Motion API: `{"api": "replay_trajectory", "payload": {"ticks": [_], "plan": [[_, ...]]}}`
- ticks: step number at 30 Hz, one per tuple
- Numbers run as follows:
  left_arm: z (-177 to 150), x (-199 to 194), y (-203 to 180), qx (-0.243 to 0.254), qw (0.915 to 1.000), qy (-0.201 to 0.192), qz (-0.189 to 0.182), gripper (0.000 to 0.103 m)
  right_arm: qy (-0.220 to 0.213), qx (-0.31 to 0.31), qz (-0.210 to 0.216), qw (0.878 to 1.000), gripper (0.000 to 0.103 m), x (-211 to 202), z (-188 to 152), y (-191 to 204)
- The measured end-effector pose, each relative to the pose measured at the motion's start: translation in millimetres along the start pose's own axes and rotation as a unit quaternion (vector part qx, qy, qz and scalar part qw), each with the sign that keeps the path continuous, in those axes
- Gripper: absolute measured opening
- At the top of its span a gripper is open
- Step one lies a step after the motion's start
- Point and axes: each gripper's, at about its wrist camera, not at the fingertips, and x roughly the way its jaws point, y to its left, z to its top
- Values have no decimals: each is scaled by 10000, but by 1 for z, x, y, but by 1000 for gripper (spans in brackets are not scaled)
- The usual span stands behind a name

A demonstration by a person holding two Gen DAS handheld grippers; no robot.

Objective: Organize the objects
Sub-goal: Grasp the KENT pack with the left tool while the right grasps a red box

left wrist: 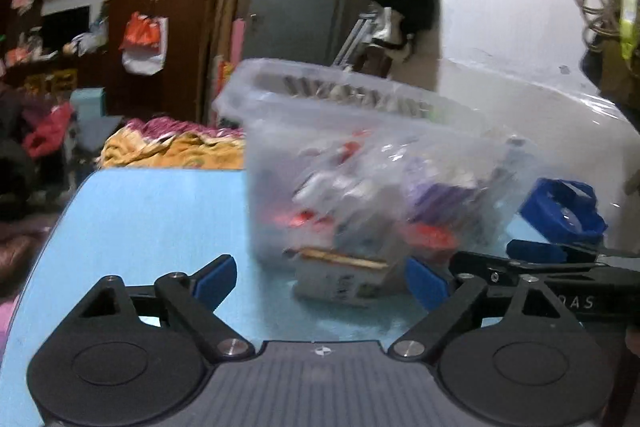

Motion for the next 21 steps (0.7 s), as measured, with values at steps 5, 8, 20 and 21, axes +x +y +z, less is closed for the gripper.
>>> {"api": "replay_trajectory", "payload": {"ticks": [5, 8, 20, 21], "plan": [[-11, 3, 23, -302, 9995, 103, 81, 93, 102, 34, 1, 9999, 93, 22, 0, 17], [-13, 4, 23, -329, 9993, 156, -2, 93, 97, 24, -3, 9999, 90, 23, -1, 26], [-14, 23, -24, 248, 9993, 273, 62, 93, 182, -236, -29, 9996, 29, -6, -11, 1], [-13, 28, -28, 294, 9990, 323, 130, 93, 203, -250, -53, 9995, 29, -10, -13, -5]]}}
